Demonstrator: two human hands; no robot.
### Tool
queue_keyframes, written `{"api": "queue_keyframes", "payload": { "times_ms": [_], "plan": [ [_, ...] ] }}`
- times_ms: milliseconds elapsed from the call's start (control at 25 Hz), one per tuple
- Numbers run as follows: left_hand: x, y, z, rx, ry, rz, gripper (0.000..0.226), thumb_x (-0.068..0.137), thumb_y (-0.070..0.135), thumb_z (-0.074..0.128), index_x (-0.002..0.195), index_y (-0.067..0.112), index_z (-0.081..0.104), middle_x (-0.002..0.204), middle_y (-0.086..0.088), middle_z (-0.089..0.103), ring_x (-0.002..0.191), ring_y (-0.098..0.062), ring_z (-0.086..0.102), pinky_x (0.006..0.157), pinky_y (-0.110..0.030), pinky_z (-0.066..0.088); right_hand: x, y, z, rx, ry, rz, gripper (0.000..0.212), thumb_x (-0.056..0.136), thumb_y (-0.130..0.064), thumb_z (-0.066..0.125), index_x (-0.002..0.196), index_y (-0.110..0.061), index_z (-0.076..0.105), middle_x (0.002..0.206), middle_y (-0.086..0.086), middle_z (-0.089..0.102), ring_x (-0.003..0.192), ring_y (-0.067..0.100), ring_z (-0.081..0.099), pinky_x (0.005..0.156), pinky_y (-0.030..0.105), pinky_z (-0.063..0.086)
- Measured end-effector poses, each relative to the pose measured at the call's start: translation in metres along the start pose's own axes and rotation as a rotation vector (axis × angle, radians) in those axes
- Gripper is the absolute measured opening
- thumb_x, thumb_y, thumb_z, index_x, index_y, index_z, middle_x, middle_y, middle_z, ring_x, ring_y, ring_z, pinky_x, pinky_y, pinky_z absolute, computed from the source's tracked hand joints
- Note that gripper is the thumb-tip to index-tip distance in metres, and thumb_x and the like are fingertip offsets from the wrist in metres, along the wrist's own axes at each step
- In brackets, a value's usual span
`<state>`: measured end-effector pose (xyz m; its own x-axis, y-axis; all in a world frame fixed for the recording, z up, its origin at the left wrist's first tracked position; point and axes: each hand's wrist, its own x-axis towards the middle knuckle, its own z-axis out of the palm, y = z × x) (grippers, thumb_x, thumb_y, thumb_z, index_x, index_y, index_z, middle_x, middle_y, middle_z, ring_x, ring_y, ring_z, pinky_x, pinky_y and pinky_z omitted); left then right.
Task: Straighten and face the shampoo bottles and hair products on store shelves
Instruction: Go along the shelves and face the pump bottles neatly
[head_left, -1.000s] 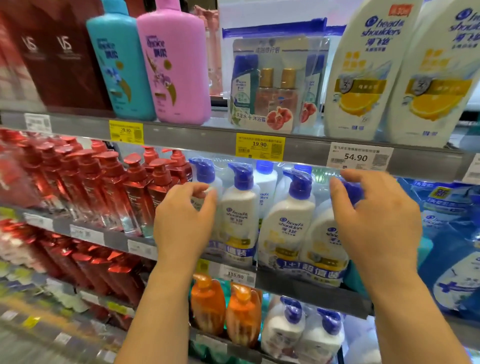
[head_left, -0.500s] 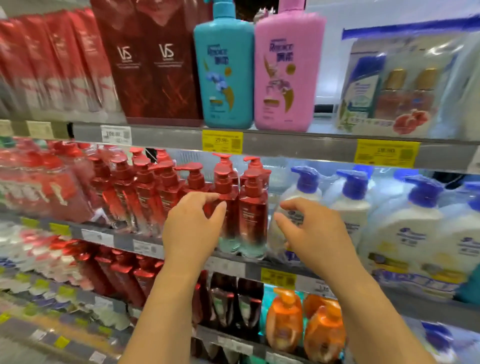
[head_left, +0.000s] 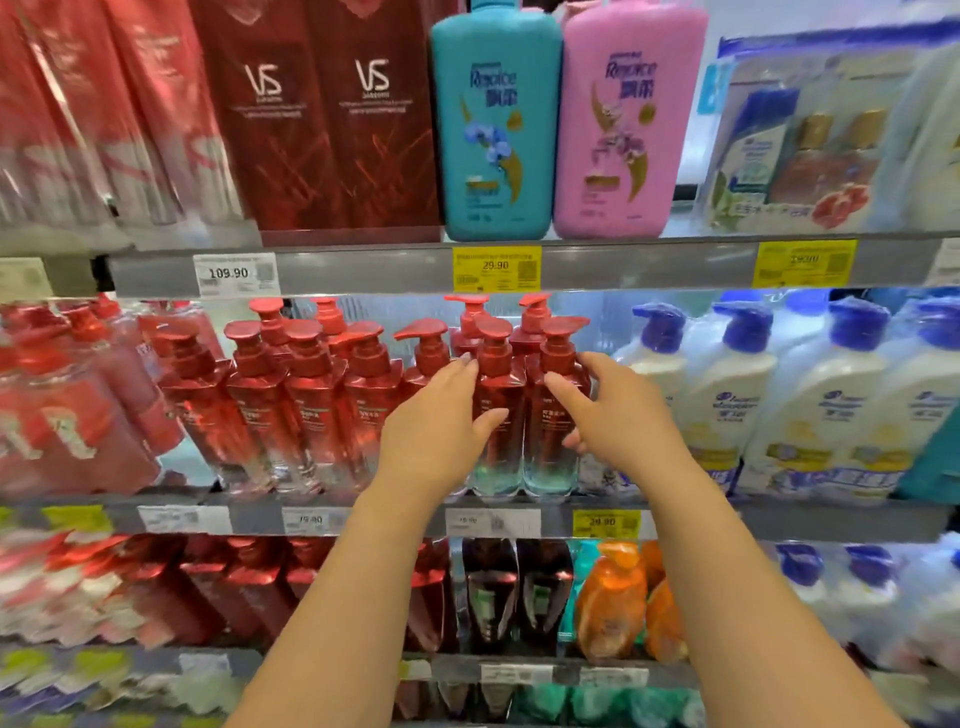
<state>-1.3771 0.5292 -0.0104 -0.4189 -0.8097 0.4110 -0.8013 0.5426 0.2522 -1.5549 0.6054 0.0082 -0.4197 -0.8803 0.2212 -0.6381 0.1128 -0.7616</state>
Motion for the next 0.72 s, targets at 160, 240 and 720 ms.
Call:
{"api": "queue_keyframes", "payload": {
  "times_ms": [160, 240, 720],
  "plan": [
    [0.003, 0.003, 0.004, -0.02, 0.08, -0.029, 0.062, 0.093, 0.056, 0.052, 0.143, 0.021, 0.046, 0.149, 0.006, 0.046, 0.128, -0.016, 0.05, 0.093, -0.035, 0.046, 0.009, -0.007, 0.006, 0.041, 0.046, 0.028, 0.03, 0.093, -0.053, 0.063, 0.099, -0.024, 0.059, 0.086, 0.001, 0.072, 0.042, 0.007, 0.067, 0.043, 0.021, 0.052],
    [0.004, 0.003, 0.001, -0.001, 0.115, -0.021, 0.058, 0.091, 0.057, 0.054, 0.137, 0.021, 0.054, 0.141, 0.006, 0.053, 0.121, -0.017, 0.056, 0.088, -0.034, 0.048, 0.014, -0.011, 0.009, -0.035, 0.091, 0.019, 0.034, 0.093, -0.055, 0.061, 0.091, -0.021, 0.058, 0.076, 0.001, 0.072, 0.046, 0.012, 0.069, 0.055, 0.034, 0.06],
    [0.007, 0.001, 0.0, -0.048, 0.148, -0.053, 0.056, 0.09, 0.06, 0.054, 0.132, 0.025, 0.061, 0.137, 0.012, 0.057, 0.121, -0.01, 0.056, 0.087, -0.03, 0.048, 0.017, -0.009, 0.008, -0.378, 0.093, -0.018, 0.043, 0.098, -0.054, 0.05, 0.097, -0.012, 0.061, 0.096, 0.009, 0.068, 0.091, 0.032, 0.064, 0.067, 0.037, 0.044]
  ]
}}
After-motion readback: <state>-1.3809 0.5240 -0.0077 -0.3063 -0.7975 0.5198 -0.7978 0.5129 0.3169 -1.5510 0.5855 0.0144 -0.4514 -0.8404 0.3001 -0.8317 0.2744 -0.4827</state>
